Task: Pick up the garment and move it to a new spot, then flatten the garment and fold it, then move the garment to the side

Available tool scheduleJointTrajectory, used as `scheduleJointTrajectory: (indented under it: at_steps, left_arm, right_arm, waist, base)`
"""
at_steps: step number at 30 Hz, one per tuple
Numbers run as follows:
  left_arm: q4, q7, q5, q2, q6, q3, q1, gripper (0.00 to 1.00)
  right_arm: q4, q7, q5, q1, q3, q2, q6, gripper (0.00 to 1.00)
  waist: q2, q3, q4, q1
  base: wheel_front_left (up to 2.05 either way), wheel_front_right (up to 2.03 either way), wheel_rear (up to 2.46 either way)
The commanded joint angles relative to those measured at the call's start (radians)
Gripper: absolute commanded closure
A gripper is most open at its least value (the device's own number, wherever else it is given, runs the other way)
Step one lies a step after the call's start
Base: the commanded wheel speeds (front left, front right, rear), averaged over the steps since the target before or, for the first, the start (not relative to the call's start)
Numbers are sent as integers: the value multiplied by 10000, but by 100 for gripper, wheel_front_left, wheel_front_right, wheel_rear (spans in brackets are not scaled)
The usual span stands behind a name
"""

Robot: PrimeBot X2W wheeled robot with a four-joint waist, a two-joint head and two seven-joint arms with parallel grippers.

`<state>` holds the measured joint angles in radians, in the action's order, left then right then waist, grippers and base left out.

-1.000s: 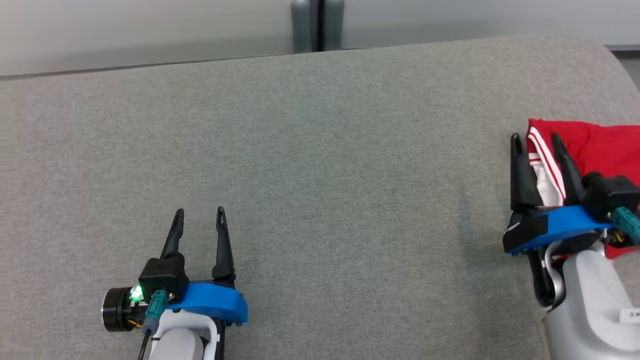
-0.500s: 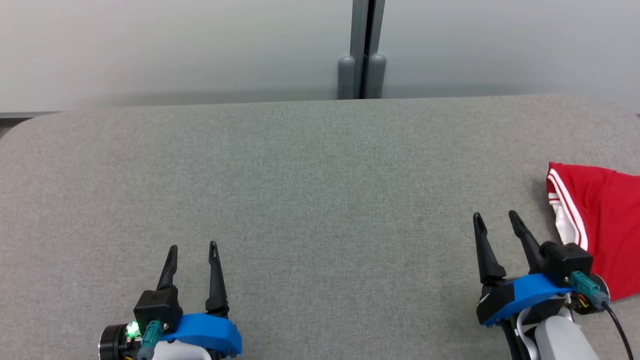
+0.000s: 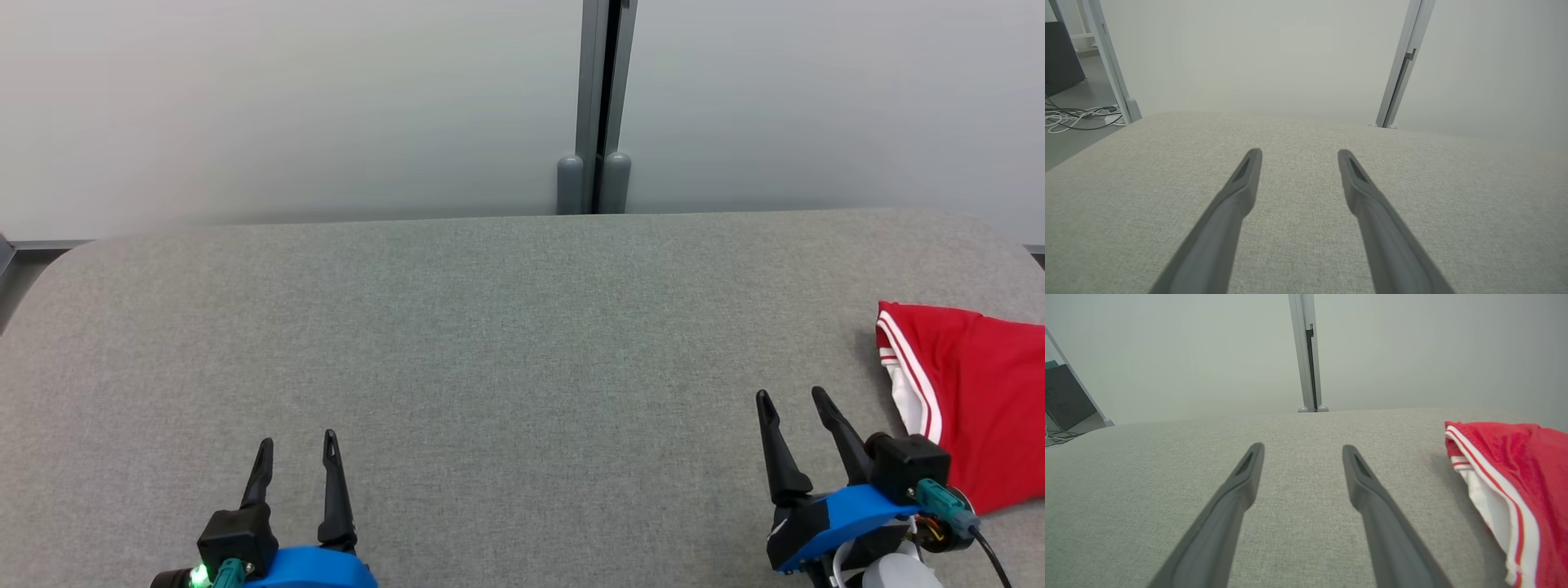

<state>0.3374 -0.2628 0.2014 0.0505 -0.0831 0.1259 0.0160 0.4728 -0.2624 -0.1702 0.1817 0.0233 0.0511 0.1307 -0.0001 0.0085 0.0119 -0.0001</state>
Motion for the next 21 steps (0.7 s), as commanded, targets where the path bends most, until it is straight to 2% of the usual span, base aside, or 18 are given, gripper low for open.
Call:
scheduleJointTrajectory:
  at_steps: [1,5,6,10,21]
  left_arm:
    - [-66,-24,-65,-4,57,-58,-122,0]
    - [-132,-24,3,-4,172,-63,-163,0]
    - [-96,5,20,0,142,-57,-116,100]
    - [242,62,48,-2,139,-61,-276,100]
    - [79,622,2145,-2,439,-425,-65,100]
  right_arm:
    - [-48,-29,-78,-107,17,6,1,0]
    - [-93,-29,-95,-90,32,4,0,0]
    - [-45,4,-52,-5,19,-2,0,100]
    - [301,78,-71,-153,13,-34,0,100]
    - [-60,665,-2204,-203,-234,-28,0,100]
  waist:
    - [1,-37,-1,1]
    - [1,-61,18,1]
    - [0,-63,13,1]
    - [0,-66,10,1]
    - [0,-65,-1,1]
  base:
    - [0,0,0]
    - [0,0,0]
    - [0,0,0]
    - [0,0,0]
    - [0,0,0]
